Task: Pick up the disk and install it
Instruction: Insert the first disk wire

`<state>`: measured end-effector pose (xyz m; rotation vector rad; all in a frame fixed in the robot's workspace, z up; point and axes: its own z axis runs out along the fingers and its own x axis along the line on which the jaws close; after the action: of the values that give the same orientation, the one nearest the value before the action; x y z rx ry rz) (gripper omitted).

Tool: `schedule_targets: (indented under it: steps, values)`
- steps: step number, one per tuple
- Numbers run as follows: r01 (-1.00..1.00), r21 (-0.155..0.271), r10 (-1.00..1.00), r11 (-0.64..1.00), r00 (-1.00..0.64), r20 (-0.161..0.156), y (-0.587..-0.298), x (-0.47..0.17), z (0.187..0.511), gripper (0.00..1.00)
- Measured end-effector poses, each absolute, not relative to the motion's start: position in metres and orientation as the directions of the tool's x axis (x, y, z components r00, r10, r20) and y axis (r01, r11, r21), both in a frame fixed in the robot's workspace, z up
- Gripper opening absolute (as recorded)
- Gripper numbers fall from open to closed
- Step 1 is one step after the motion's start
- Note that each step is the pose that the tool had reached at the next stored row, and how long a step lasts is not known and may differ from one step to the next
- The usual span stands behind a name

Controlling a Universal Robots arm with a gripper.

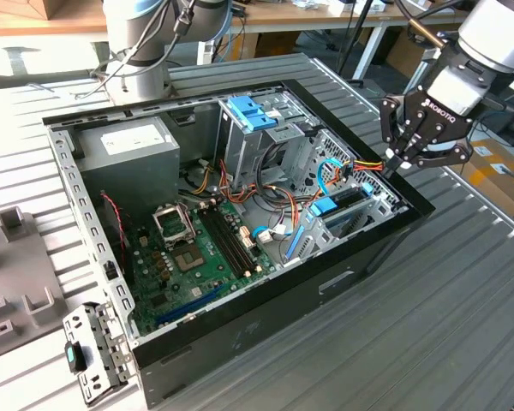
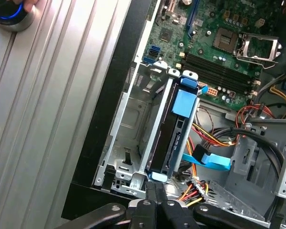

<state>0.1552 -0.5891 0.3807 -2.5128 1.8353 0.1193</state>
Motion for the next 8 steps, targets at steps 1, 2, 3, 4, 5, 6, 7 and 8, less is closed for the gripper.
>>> schedule_targets:
  steps: [1,2,3,4,5,6,7,8]
  values:
    - [-0.949,0.023,-0.947,-0.313,0.311,-0.078,-0.5891,0.1552,0.3807,0.11]
    - [-0.948,0.023,-0.946,-0.319,0.316,-0.078,-0.5891,0.1552,0.3807,0.11]
    - [-0.946,0.023,-0.944,-0.324,0.322,-0.078,-0.5891,0.1552,0.3807,0.11]
    - [-0.943,0.023,-0.941,-0.331,0.328,-0.078,-0.5891,0.1551,0.3807,0.11]
    - [-0.942,0.023,-0.94,-0.335,0.333,-0.078,-0.5891,0.1552,0.3807,0.11]
    - [-0.939,0.023,-0.937,-0.342,0.339,-0.078,-0.5891,0.1552,0.3807,0.11]
    - [-0.937,0.023,-0.935,-0.347,0.345,-0.078,-0.5891,0.1552,0.3807,0.11]
    - [-0.936,0.023,-0.934,-0.352,0.35,-0.078,-0.5891,0.1551,0.3807,0.11]
